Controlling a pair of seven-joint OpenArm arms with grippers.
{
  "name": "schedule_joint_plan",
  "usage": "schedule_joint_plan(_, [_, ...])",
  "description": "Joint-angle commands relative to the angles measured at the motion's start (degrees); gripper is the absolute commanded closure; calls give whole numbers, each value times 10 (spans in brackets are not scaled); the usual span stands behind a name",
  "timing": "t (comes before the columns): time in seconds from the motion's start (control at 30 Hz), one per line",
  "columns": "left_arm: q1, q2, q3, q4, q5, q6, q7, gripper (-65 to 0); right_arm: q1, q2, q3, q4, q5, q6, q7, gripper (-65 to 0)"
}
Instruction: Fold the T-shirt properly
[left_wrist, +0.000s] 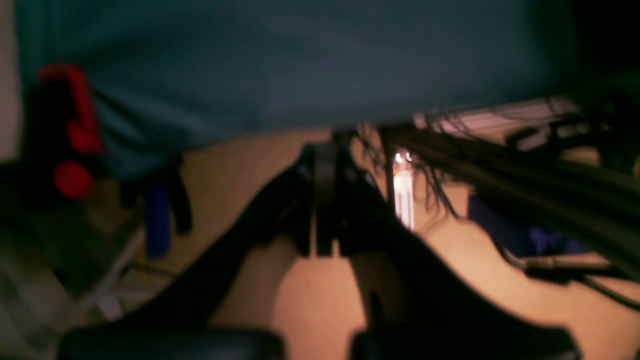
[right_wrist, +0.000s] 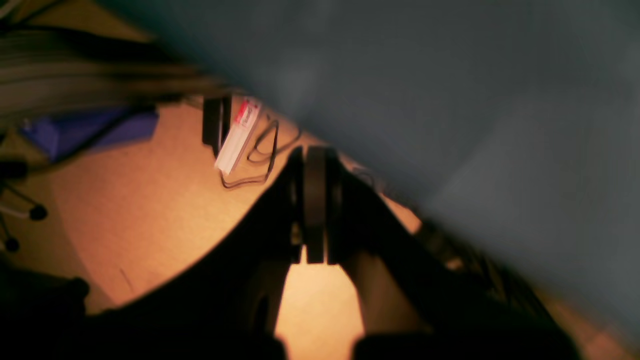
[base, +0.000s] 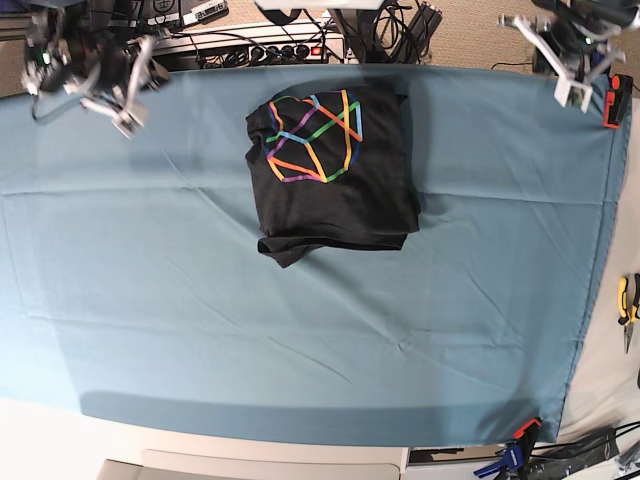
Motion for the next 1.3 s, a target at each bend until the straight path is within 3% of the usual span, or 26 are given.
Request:
schedule_joint_plan(0.0, [17,1,-3,9,-11,-11,-5,0,-28,-2,22,16,8,1,9,0])
schedule_joint_plan(0.13, [61,11,-3,9,-60,-31,-5,0,-119,-58,82,19,6,1,48,0])
schedule_joint_plan(0.27, [84,10,16,9,-67,-46,-11,0,-161,-117,88,-14,-19,1,106,0])
schedule_joint_plan(0.4, [81,8,88,-80,-73,-61,-18,0,-153,-134,50,-115,-56,1,151,0])
schedule_joint_plan(0.5, [63,7,152,-191,-62,-64,-50,0,-119,-134,9,-236,-127,1,206,0])
schedule_joint_plan(0.63, [7,7,226,-346,6,-74,-109,0,-28,-137,-31,-435,-207,1,284,0])
schedule_joint_plan(0.77, [-77,16,270,-511,86,-71,-228,0,85,-151,-37,-642,-278,-68,365,0])
schedule_joint_plan(1.03, [-279,39,332,-870,170,15,-392,0,252,-153,-37,-939,-400,-169,662,0])
schedule_joint_plan(1.13, [-335,56,339,-978,202,62,-463,0,287,-155,-37,-978,-432,-207,711,0])
schedule_joint_plan(1.27, [-386,89,339,-1077,250,126,-543,0,317,-160,-37,-982,-451,-248,714,0])
